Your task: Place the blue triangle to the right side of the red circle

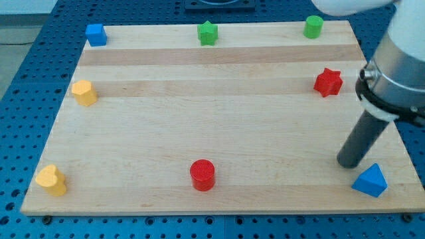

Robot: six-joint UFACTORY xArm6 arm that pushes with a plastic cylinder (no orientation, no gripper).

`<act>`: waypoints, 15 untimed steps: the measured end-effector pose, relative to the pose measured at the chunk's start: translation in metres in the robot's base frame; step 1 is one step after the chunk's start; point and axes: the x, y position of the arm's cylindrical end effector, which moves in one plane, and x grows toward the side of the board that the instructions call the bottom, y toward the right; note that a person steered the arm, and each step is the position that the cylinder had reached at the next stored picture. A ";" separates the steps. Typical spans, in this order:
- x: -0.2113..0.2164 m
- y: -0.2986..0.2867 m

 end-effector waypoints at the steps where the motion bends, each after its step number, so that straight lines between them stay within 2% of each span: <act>1: -0.011 0.023; 2: 0.000 0.051; 3: 0.034 0.053; 4: 0.047 0.041; 6: 0.047 -0.028; 8: 0.059 -0.055; 10: 0.059 -0.117; 12: 0.076 -0.131; 15: 0.065 -0.168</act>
